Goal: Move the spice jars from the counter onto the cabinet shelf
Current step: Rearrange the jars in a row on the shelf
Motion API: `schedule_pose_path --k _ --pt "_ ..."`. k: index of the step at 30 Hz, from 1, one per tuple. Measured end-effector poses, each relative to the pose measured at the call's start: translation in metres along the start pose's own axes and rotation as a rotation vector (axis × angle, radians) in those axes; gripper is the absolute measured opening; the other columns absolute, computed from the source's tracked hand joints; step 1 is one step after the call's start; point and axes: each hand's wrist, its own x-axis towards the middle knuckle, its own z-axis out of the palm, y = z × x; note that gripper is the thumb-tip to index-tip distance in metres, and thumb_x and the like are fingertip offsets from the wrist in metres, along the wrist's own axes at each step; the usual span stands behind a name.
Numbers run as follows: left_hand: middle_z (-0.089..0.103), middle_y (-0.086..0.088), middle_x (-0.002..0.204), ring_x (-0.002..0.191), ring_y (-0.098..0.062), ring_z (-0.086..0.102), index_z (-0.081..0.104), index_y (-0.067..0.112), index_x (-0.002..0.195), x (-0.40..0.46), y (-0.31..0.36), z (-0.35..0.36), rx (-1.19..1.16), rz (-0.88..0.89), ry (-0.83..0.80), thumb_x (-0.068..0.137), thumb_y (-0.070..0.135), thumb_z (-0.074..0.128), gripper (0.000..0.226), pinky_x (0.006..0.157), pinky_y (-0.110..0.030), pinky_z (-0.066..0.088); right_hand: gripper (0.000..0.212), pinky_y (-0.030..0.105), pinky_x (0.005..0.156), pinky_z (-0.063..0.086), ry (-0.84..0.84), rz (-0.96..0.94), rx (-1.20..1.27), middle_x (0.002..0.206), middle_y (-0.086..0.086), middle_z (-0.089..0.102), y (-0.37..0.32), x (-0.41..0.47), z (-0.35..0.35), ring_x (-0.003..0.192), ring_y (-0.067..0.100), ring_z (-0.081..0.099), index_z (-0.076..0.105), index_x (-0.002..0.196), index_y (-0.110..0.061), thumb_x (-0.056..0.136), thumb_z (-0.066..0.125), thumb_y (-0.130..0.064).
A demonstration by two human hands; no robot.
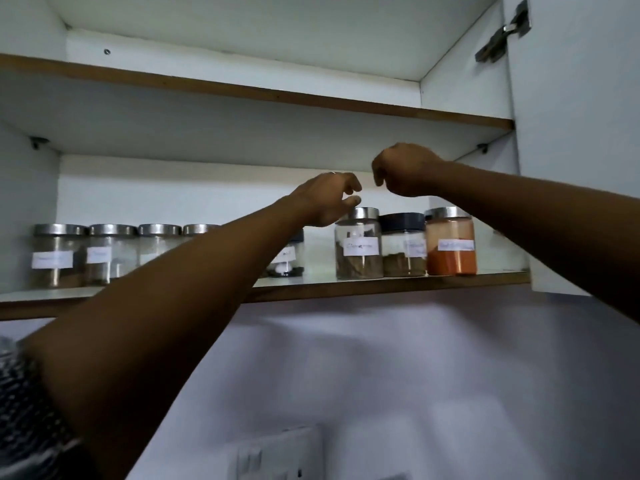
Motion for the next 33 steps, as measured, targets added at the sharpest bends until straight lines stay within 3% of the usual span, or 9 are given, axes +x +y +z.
schedule_pose_path --k 4,9,17,23,33 --pt "0.048 -0.011 0.141 0.127 -0.027 0.046 0.044 0.010 0.136 0.008 0.023 0.015 0.075 -0.045 -0.088 0.099 0.028 0.043 0.041 0.103 -0.035 0.038 0.036 0.034 0.099 0.039 -0.191 0.065 0.060 0.130 0.013 0.057 0.016 -0.025 0.006 0.121 0.028 0.050 0.058 0.124 -0.006 0.091 0.045 -0.001" --pt "0.052 -0.011 0.136 0.121 -0.028 0.050 0.045 0.013 0.137 0.006 0.026 0.028 0.109 -0.117 -0.110 0.100 0.019 0.041 0.038 0.101 -0.040 0.042 0.038 0.036 0.097 0.042 -0.355 0.067 0.096 0.132 0.015 0.053 0.018 -0.042 0.024 0.118 0.030 0.051 0.053 0.129 -0.006 0.091 0.049 -0.005" --pt "0.051 -0.010 0.138 0.124 -0.028 0.048 0.044 0.013 0.138 0.002 0.020 0.030 0.109 -0.111 -0.094 0.097 0.004 0.041 0.042 0.102 -0.038 0.041 0.036 0.040 0.090 0.048 -0.301 0.093 0.169 0.119 0.017 0.060 0.016 -0.044 0.040 0.108 0.032 0.055 0.057 0.122 -0.004 0.087 0.050 -0.001" --pt "0.047 -0.011 0.141 0.127 -0.029 0.044 0.037 0.011 0.143 0.003 0.012 0.034 0.144 -0.119 -0.132 0.089 -0.010 0.039 0.058 0.100 -0.032 0.036 0.035 0.034 0.081 0.044 -0.272 0.094 0.195 0.117 0.018 0.061 0.013 -0.041 0.050 0.105 0.033 0.055 0.057 0.119 -0.003 0.085 0.051 0.000" --pt "0.044 -0.014 0.142 0.130 -0.030 0.041 0.029 0.012 0.146 0.009 -0.012 0.049 0.098 -0.182 -0.197 0.086 -0.012 0.042 0.066 0.103 -0.033 0.035 0.030 0.029 0.072 0.036 -0.246 0.103 0.218 0.114 0.018 0.061 0.003 -0.022 0.079 0.104 0.032 0.056 0.056 0.114 -0.003 0.085 0.051 -0.001"
